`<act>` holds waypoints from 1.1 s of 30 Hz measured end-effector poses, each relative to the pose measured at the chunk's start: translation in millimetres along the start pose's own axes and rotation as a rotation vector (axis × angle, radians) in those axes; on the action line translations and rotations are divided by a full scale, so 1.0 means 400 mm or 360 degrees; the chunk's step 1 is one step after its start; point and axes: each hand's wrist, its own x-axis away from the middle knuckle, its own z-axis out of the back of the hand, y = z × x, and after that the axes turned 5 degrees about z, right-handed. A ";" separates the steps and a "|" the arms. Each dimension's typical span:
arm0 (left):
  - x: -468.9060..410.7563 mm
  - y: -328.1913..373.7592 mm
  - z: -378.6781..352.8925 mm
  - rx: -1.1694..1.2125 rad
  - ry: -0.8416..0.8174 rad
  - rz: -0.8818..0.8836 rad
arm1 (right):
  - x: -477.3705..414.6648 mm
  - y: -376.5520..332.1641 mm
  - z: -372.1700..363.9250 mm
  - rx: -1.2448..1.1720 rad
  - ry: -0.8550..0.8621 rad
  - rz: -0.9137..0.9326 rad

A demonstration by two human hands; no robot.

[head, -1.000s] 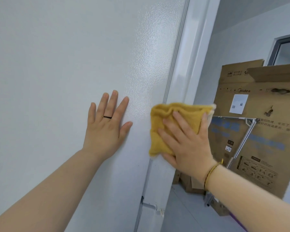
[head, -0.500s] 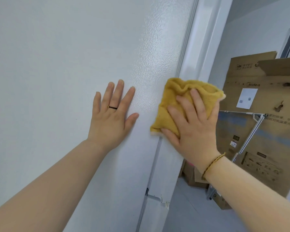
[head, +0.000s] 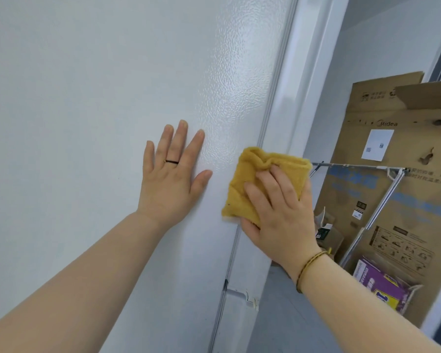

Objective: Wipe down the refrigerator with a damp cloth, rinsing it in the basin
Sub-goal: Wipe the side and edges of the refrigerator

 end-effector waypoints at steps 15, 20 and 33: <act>0.116 -0.031 0.020 -0.0055 -0.0291 0.0093 | 0.075 0.062 0.018 -0.0095 -0.0047 0.0579; 0.121 -0.030 0.008 -0.0094 -0.0253 0.0111 | 0.100 -0.054 -0.005 -0.0340 0.0176 -0.0099; 0.121 -0.015 0.020 0.0031 -0.0373 0.0225 | 0.156 -0.069 0.035 -0.0082 -0.0246 0.0074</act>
